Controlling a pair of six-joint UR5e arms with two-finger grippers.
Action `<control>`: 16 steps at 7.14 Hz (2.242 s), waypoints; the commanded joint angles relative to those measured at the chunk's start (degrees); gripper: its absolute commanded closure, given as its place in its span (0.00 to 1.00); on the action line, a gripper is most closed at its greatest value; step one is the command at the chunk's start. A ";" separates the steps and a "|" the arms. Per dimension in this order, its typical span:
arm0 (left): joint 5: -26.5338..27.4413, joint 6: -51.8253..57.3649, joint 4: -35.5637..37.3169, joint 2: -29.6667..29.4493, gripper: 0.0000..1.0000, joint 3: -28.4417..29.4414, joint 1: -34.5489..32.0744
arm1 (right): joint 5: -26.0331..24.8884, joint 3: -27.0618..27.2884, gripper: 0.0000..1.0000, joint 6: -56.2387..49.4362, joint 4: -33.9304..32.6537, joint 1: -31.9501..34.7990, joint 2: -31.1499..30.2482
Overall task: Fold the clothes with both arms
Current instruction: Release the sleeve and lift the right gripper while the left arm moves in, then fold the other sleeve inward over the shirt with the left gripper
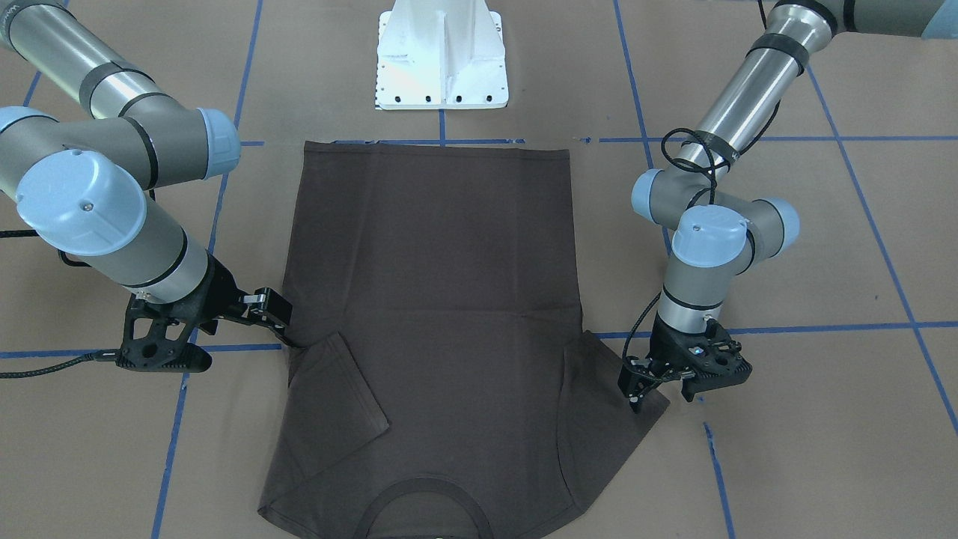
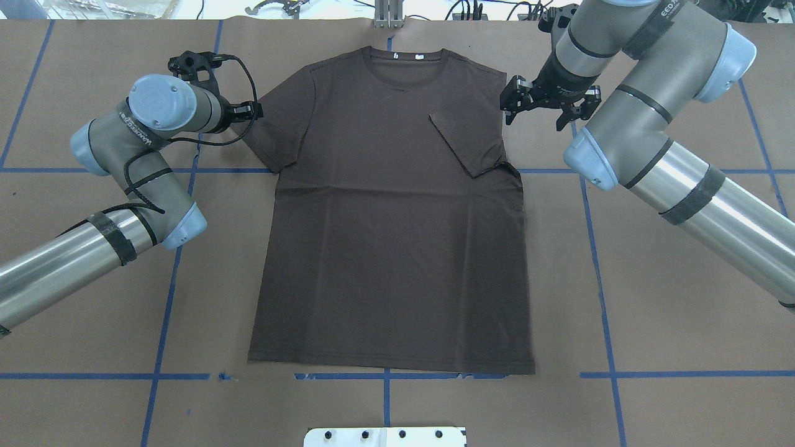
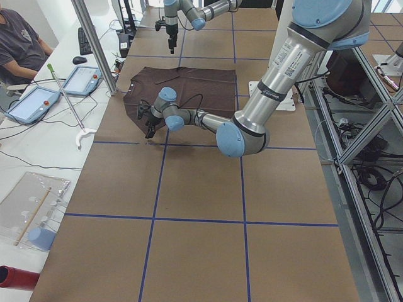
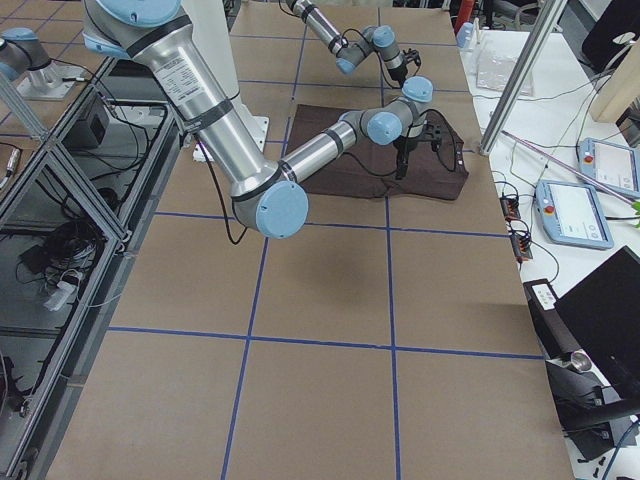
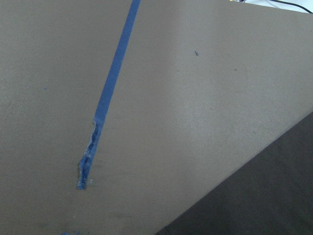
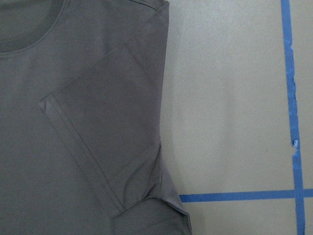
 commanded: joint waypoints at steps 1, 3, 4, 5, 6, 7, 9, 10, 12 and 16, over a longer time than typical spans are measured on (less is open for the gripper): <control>0.02 0.03 -0.01 0.07 0.11 0.14 0.27 | 0.00 0.00 0.00 0.10 0.00 0.00 0.09; 0.02 -0.06 -0.01 0.07 0.26 0.14 0.36 | 0.09 0.09 0.00 0.10 0.00 0.00 0.01; 0.02 -0.06 -0.01 0.07 0.41 0.14 0.36 | 0.09 0.00 0.00 0.10 0.00 0.00 0.00; 0.02 -0.06 -0.01 0.07 0.56 0.05 0.36 | 0.09 0.00 0.00 0.10 0.00 0.00 0.00; 0.02 -0.06 -0.01 0.07 0.71 -0.04 0.36 | 0.09 -0.09 0.00 0.10 0.00 0.00 0.00; 0.02 0.03 -0.01 -0.01 0.79 -0.30 0.36 | 0.09 -0.09 0.00 0.10 0.00 0.00 0.00; 0.02 0.12 0.08 -0.10 0.99 -0.39 0.36 | 0.00 -0.18 0.00 0.19 0.00 0.00 -0.17; 0.02 0.12 0.25 -0.45 1.00 -0.74 0.36 | 0.00 -0.18 0.00 0.10 0.09 0.00 -0.26; -0.50 0.03 2.52 -2.38 1.00 -3.19 0.36 | 0.00 0.17 0.00 0.10 0.26 0.17 -0.43; -3.84 -4.33 15.20 -11.34 1.00 -6.90 0.53 | -0.09 0.44 0.00 0.19 0.53 0.26 -0.96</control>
